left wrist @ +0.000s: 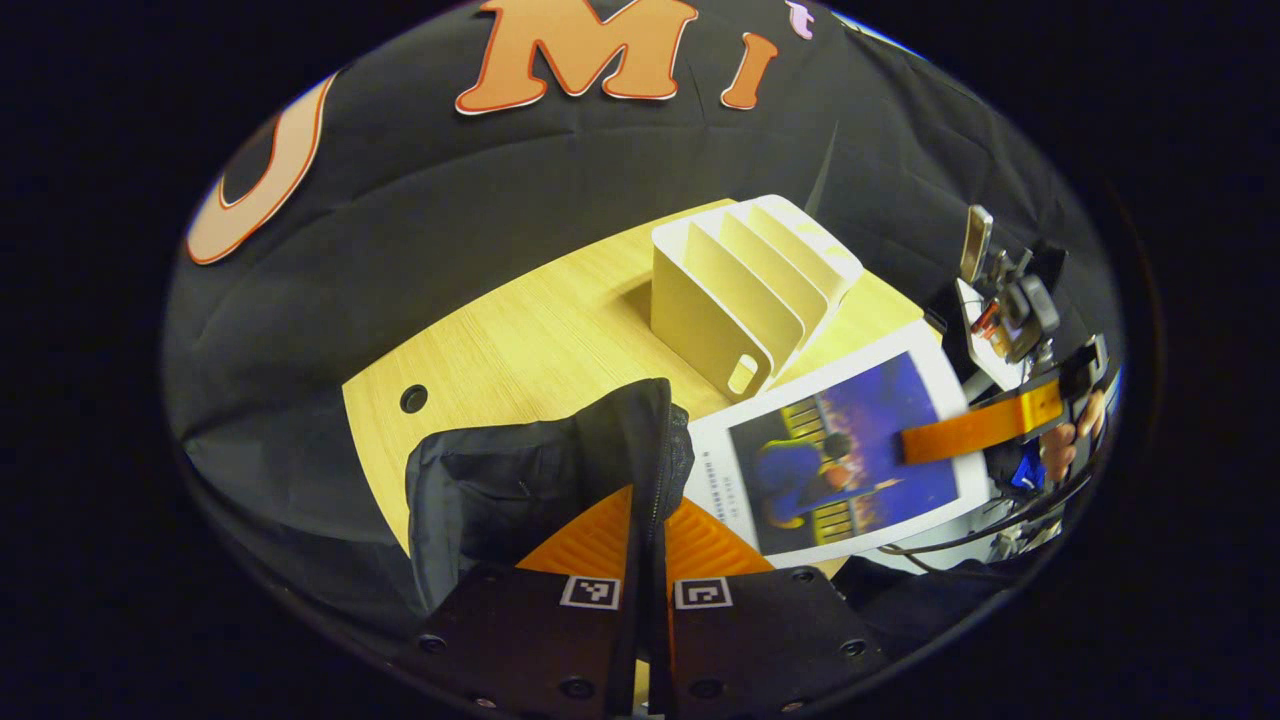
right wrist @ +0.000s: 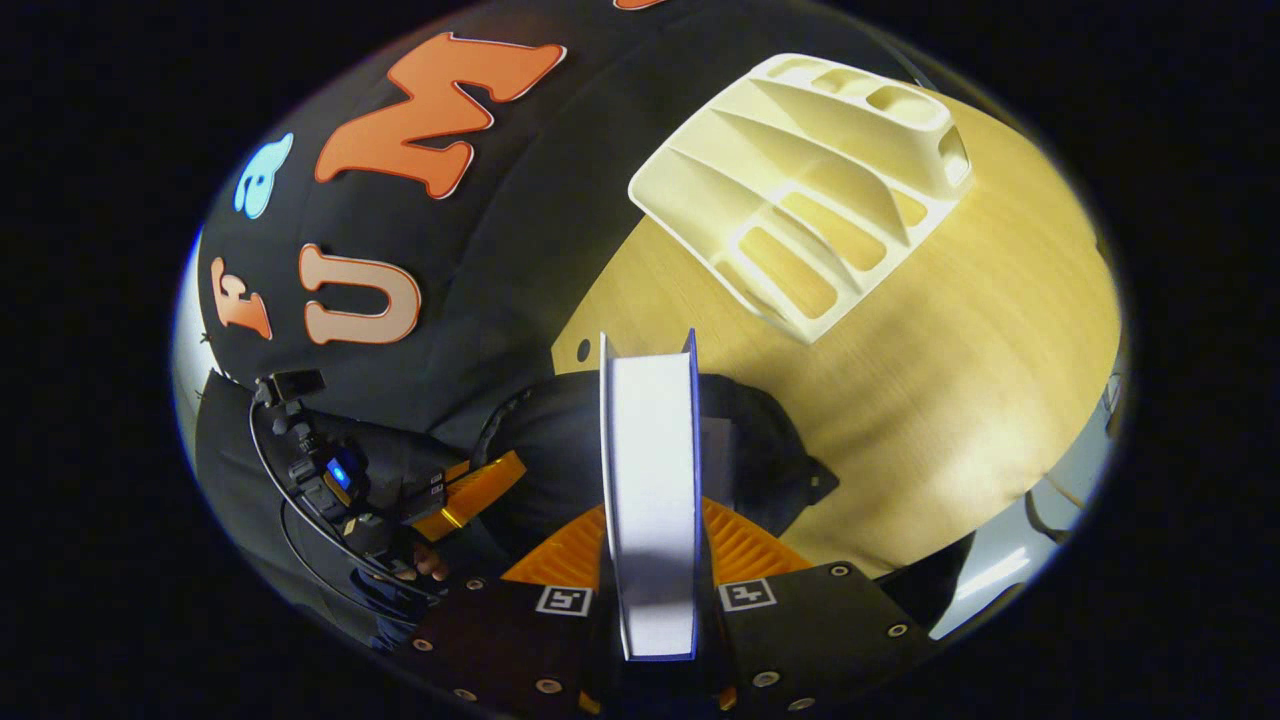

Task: Open the schoolbag, grab two books from the bookshelf and put them into the schoolbag.

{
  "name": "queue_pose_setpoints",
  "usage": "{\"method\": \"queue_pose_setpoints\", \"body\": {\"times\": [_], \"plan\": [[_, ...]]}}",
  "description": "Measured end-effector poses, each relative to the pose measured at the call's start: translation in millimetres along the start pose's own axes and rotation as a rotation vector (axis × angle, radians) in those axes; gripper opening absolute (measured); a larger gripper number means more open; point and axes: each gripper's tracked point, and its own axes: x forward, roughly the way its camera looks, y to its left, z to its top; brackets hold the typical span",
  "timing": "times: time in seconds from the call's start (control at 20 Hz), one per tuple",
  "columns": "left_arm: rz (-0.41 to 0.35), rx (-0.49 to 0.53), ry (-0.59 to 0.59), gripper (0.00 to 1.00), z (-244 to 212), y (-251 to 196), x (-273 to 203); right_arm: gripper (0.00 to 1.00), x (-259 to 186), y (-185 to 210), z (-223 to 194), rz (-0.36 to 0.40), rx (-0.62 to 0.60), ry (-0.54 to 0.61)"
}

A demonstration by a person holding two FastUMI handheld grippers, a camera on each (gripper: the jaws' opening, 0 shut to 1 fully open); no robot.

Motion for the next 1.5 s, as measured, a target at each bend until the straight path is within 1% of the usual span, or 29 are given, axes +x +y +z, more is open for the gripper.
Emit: {"method": "queue_pose_setpoints", "body": {"times": [0.1, 0.15, 0.3, 0.4, 0.5, 0.7, 0.85, 0.9, 0.95, 1.1, 1.15, 1.25, 1.3, 1.35, 1.5], "plan": [[-0.001, -0.004, -0.003, 0.06, -0.8, 0.0, -1.3, 0.31, 22.2, 0.2, -7.8, 0.035, 0.032, 0.014], [-0.003, -0.003, -0.005, 0.06, -0.2, -0.9, -1.1, 0.31, 34.4, -0.6, -12.1, 0.041, 0.033, 0.020], [-0.006, -0.004, -0.021, 0.06, 3.1, -2.0, 0.4, 0.31, 60.2, 2.0, -22.3, 0.065, 0.019, 0.047], [0.006, -0.006, -0.027, 0.06, 4.0, -1.1, 0.8, 0.31, 74.5, 6.4, -25.3, 0.083, 0.011, 0.054], [0.006, 0.009, -0.038, 0.06, 7.4, -1.8, 1.9, 0.31, 87.9, 12.1, -25.9, 0.095, -0.001, 0.056], [0.007, 0.041, -0.063, 0.06, 13.7, -1.0, 5.3, 0.31, 107.3, 15.6, -24.7, 0.120, 0.005, 0.064], [0.005, 0.041, -0.064, 0.06, 14.6, -3.6, 7.1, 0.31, 119.6, 12.4, -22.1, 0.128, 0.017, 0.047], [0.003, 0.038, -0.065, 0.11, 15.4, -3.9, 7.5, 0.31, 122.8, 12.0, -21.2, 0.134, 0.031, 0.041], [-0.002, 0.037, -0.062, 0.06, 14.9, -6.2, 8.4, 0.31, 126.2, 10.0, -21.9, 0.140, 0.041, 0.041], [-0.007, 0.039, -0.059, 0.06, 15.3, -8.5, 10.2, 0.33, 135.8, 6.7, -28.2, 0.158, 0.060, 0.036], [-0.016, 0.042, -0.054, 0.06, 13.9, -9.1, 10.1, 0.33, 138.6, 5.3, -29.0, 0.155, 0.066, 0.037], [-0.028, 0.046, -0.049, 0.06, 13.6, -7.6, 16.0, 0.35, 140.2, 1.2, -33.2, 0.109, 0.069, 0.058], [-0.030, 0.044, -0.050, 0.06, 14.1, -7.2, 16.6, 0.41, 143.2, -2.8, -35.8, 0.090, 0.057, 0.063], [-0.034, 0.041, -0.050, 0.06, 13.7, -8.5, 18.7, 0.44, 146.2, -11.9, -39.5, 0.054, 0.044, 0.074], [-0.040, 0.036, -0.046, 0.06, 12.5, -9.4, 19.4, 0.59, 146.4, -29.3, -41.6, -0.036, 0.008, 0.103]]}}
